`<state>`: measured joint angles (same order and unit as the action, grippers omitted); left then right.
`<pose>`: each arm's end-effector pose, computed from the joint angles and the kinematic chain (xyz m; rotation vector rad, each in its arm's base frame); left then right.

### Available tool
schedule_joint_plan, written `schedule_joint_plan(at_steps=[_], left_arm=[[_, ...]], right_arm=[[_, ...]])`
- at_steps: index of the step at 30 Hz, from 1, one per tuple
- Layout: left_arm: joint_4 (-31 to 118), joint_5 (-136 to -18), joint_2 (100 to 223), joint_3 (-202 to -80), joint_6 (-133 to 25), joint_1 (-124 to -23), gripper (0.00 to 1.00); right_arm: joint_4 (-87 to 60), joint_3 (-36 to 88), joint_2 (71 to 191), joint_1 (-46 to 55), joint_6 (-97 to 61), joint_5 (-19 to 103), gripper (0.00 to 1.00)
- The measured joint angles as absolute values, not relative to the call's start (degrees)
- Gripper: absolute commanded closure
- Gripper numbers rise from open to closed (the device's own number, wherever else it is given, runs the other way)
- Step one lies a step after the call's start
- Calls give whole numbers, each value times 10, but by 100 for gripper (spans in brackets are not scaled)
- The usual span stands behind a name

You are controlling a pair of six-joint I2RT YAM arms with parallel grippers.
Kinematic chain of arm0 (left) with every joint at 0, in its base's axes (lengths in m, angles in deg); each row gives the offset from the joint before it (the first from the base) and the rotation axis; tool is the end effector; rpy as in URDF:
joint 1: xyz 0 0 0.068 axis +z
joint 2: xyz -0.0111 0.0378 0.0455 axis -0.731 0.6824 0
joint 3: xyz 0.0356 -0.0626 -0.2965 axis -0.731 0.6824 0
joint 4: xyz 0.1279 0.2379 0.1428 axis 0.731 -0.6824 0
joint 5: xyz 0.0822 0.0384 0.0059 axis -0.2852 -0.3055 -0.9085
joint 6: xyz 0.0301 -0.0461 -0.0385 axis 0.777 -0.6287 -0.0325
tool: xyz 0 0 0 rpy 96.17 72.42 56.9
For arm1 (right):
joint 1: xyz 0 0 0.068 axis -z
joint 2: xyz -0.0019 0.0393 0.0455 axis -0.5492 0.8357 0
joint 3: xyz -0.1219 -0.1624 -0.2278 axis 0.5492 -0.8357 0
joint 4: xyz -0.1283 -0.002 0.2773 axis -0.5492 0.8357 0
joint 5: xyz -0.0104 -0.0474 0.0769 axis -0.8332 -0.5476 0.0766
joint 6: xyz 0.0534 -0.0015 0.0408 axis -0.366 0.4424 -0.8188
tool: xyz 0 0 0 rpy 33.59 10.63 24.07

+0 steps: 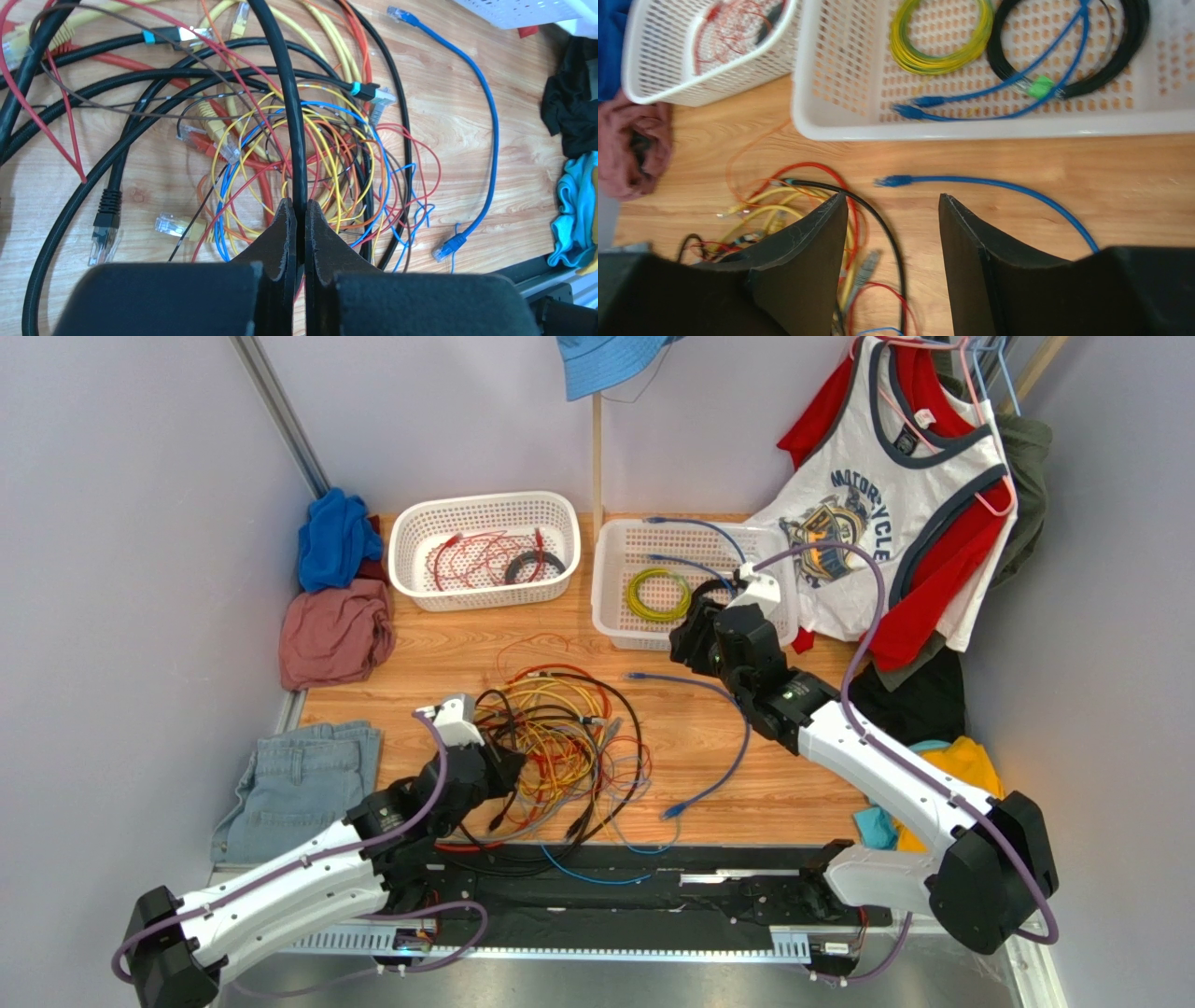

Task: Untangle the cables

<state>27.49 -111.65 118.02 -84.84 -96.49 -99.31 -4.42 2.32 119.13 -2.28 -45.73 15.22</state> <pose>0.1230 -0.1205 0.1866 -0.3150 2.0883 -0.6725 0.2719 0.1725 0.3067 0.1984 2.0262 0.4310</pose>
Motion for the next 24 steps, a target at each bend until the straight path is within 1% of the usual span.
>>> schedule_joint_plan(at_steps=[6, 12, 14, 17, 19, 21, 22, 23, 24], left_arm=[[263, -1120, 1179, -865, -956, -993, 100], [226, -1154, 1177, -916, -936, -993, 99], [214, -1168, 1180, -940, -927, -992, 99], [196, -1190, 1187, -966, -918, -990, 99], [186, -1200, 1196, -970, -918, -990, 94], [168, -1204, 1207, -970, -921, -989, 62], [160, -1205, 1210, -970, -923, -989, 44], [155, -1204, 1212, -969, -922, -989, 17], [149, -1203, 1213, -969, -925, -989, 5]], right_arm=[[-9, 11, 1188, -13, -436, 152, 52], [-18, -9, 1192, -32, -416, 241, 53], [-23, -28, 1198, -62, -410, 267, 52], [-19, -35, 1232, -136, -393, 287, 52], [-16, -32, 1263, -178, -382, 294, 51], [-10, -29, 1293, -209, -373, 298, 48], [-8, -29, 1303, -220, -369, 298, 44], [-4, -29, 1308, -225, -367, 299, 42], [-2, -29, 1310, -232, -365, 299, 40]])
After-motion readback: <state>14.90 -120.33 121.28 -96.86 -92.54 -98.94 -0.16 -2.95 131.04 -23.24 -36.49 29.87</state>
